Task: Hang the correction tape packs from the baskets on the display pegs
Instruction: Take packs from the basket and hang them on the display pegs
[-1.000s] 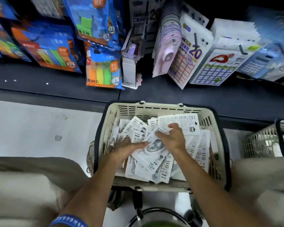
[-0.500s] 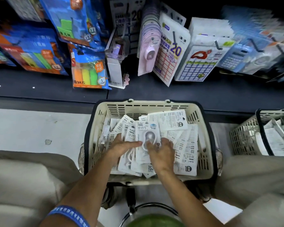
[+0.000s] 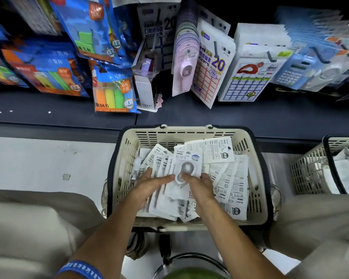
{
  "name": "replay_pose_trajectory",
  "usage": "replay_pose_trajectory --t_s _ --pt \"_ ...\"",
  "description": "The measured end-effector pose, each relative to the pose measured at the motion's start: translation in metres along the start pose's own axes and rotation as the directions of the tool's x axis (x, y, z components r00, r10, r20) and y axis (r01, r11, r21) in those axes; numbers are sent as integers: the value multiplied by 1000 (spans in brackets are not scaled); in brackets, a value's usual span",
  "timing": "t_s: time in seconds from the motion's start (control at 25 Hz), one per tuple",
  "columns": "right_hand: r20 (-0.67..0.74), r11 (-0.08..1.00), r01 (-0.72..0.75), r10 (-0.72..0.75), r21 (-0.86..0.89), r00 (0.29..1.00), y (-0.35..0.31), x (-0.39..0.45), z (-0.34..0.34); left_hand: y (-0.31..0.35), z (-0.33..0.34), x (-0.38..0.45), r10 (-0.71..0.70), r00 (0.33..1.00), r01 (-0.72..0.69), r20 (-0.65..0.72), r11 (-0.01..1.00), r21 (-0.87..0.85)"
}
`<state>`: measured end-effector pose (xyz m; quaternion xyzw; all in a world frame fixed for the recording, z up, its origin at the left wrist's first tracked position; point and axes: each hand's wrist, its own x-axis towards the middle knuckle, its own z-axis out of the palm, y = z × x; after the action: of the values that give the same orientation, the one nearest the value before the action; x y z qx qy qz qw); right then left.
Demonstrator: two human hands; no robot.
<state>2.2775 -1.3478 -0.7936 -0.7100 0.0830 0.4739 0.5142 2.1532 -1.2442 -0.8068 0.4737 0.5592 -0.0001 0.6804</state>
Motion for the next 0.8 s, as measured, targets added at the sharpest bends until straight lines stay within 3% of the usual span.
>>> replay_pose_trajectory --t_s 0.08,0.2,0.36,0.48,0.56,0.64,0.8 --pt "74 992 -113 109 55 991 -3 5 -4 3 -1 1 -29 999 28 19 999 46" --pt "132 989 -112 99 96 986 -1 7 -10 8 -4 0 -59 997 57 42 997 48" --pt "8 973 181 -184 144 983 -35 -6 -4 42 -8 -16 47 997 -35 69 985 -168" --pt "66 870 453 -472 195 879 -94 -31 6 107 -26 -50 237 972 -235 -14 956 -174" --pt "126 791 558 -598 252 791 -133 -56 11 157 -49 -84 432 892 -445 -135 892 -84" --pt "140 713 643 -693 278 707 -163 -84 16 202 -74 -121 593 770 -620 -236 783 -56" --pt "308 633 719 -771 285 557 -204 -134 33 283 -106 -174 810 504 -840 -299 541 47"
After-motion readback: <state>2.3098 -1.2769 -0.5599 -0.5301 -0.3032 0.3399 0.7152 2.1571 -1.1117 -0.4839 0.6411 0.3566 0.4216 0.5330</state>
